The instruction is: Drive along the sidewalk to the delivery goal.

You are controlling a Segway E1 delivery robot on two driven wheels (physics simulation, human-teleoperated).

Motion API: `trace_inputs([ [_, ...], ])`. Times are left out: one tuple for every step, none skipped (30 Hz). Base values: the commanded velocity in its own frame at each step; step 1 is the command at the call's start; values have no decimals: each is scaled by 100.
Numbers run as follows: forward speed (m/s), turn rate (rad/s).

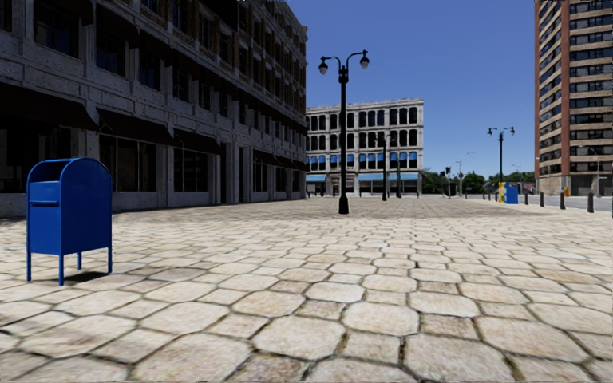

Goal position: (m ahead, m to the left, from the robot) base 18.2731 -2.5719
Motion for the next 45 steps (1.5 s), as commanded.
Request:
trace_inputs([
  [198, 38],
  [198, 24],
  [198, 21],
  [198, 20],
  [198, 20],
  [198, 15],
  [198, 12],
  [198, 12],
  [198, 11],
  [198, 11],
  [198, 11],
  [198, 11],
  [198, 11],
  [198, 11],
  [198, 11],
  [198, 11],
  [198, 11],
  [198, 11],
  [198, 11],
  [198, 11],
  [198, 10],
  [198, 7],
  [198, 7],
  [200, 3],
  [200, 2],
  [200, 2],
  [200, 2],
  [200, 2],
  [200, 2],
  [200, 2],
  [200, 0],
  [200, 0],
  [200, 0],
  [200, 0],
  [200, 0],
  [200, 0],
  [200, 0],
  [200, 0],
  [200, 0],
  [200, 0],
  [200, 0],
  [200, 0],
  [200, 0],
  [200, 0],
  [200, 0],
])
